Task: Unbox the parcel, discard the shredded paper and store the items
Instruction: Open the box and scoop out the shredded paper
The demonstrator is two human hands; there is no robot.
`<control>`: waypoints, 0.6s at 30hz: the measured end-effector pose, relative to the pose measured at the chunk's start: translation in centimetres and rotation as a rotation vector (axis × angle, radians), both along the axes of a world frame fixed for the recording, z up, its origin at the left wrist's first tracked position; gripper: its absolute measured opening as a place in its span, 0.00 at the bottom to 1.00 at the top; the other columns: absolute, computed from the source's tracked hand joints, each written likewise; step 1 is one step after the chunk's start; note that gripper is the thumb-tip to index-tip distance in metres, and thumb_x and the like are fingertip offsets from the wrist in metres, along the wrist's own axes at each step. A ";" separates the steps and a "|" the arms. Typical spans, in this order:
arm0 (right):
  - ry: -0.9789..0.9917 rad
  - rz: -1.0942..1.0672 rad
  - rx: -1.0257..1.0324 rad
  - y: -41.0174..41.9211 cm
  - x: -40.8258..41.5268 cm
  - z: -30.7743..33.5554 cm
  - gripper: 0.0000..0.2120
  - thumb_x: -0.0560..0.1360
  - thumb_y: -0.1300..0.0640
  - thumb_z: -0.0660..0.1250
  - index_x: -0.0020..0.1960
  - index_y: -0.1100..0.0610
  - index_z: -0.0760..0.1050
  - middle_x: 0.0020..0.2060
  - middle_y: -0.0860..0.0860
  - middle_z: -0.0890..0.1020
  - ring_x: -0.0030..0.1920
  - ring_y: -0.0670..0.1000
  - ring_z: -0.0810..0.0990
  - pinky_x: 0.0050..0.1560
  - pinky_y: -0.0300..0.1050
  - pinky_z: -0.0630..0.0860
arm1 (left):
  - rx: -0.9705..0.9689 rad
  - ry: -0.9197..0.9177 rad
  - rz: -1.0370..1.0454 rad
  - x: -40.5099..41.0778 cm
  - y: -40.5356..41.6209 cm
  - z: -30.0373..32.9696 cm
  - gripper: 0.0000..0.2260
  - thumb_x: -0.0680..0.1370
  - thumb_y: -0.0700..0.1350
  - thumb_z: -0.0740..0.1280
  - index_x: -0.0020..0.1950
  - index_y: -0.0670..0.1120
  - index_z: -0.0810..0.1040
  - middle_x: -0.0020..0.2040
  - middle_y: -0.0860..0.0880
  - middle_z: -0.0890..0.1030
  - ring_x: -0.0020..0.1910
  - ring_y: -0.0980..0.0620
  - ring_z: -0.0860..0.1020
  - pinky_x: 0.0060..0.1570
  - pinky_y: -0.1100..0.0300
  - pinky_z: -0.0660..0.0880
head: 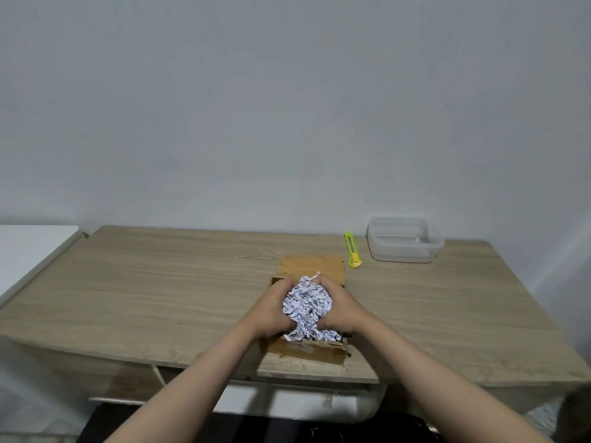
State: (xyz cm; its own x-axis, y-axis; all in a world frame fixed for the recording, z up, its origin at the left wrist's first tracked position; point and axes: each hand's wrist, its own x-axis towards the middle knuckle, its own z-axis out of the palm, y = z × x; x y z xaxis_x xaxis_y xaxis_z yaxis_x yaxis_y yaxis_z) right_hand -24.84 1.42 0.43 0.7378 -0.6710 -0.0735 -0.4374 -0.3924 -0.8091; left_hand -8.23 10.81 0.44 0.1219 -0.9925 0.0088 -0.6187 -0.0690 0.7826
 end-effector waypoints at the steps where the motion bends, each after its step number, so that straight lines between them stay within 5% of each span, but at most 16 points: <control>1: -0.021 -0.003 -0.013 -0.1 0.1 0.3 0.32 0.56 0.66 0.72 0.55 0.47 0.69 0.53 0.51 0.75 0.46 0.50 0.77 0.38 0.39 0.75 | -0.018 0.015 0.011 0.0 0.0 0.3 0.29 0.60 0.37 0.71 0.59 0.49 0.72 0.53 0.51 0.77 0.51 0.57 0.76 0.48 0.72 0.70; 5: -0.063 0.004 -0.030 -0.9 0.5 1.4 0.30 0.56 0.69 0.71 0.54 0.49 0.69 0.53 0.54 0.75 0.36 0.42 0.74 0.30 0.28 0.68 | -0.059 0.052 0.058 0.1 -0.4 1.2 0.27 0.58 0.40 0.69 0.56 0.51 0.72 0.52 0.49 0.79 0.50 0.54 0.77 0.46 0.72 0.70; 9: -0.066 -0.022 -0.033 -2.0 0.5 3.3 0.31 0.57 0.70 0.71 0.54 0.50 0.69 0.49 0.52 0.76 0.38 0.45 0.75 0.35 0.38 0.73 | -0.063 0.025 0.019 0.5 -1.9 3.1 0.28 0.59 0.37 0.70 0.58 0.49 0.72 0.54 0.49 0.78 0.52 0.54 0.76 0.46 0.72 0.70; 14: -0.045 -0.091 -0.035 -3.3 -0.9 6.2 0.30 0.59 0.72 0.71 0.57 0.55 0.70 0.44 0.50 0.77 0.39 0.45 0.75 0.39 0.39 0.75 | -0.054 -0.018 -0.058 0.0 -4.4 6.0 0.31 0.62 0.32 0.72 0.63 0.47 0.71 0.54 0.51 0.76 0.52 0.53 0.75 0.40 0.75 0.66; 18: -0.055 -0.183 -0.026 -4.4 -3.5 7.7 0.30 0.56 0.69 0.71 0.55 0.52 0.70 0.45 0.51 0.78 0.43 0.50 0.77 0.47 0.52 0.78 | -0.062 -0.035 -0.156 -1.8 -6.8 7.9 0.29 0.63 0.33 0.72 0.61 0.47 0.72 0.51 0.51 0.77 0.49 0.53 0.76 0.39 0.71 0.68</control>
State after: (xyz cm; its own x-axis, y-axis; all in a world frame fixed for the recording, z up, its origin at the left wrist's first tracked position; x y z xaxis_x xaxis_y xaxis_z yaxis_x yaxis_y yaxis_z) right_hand -28.33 -2.98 8.11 0.6058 -0.7954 -0.0174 -0.4590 -0.3316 -0.8242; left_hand -10.04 4.02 8.36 -0.0352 -0.9967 0.0726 -0.6450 0.0781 0.7602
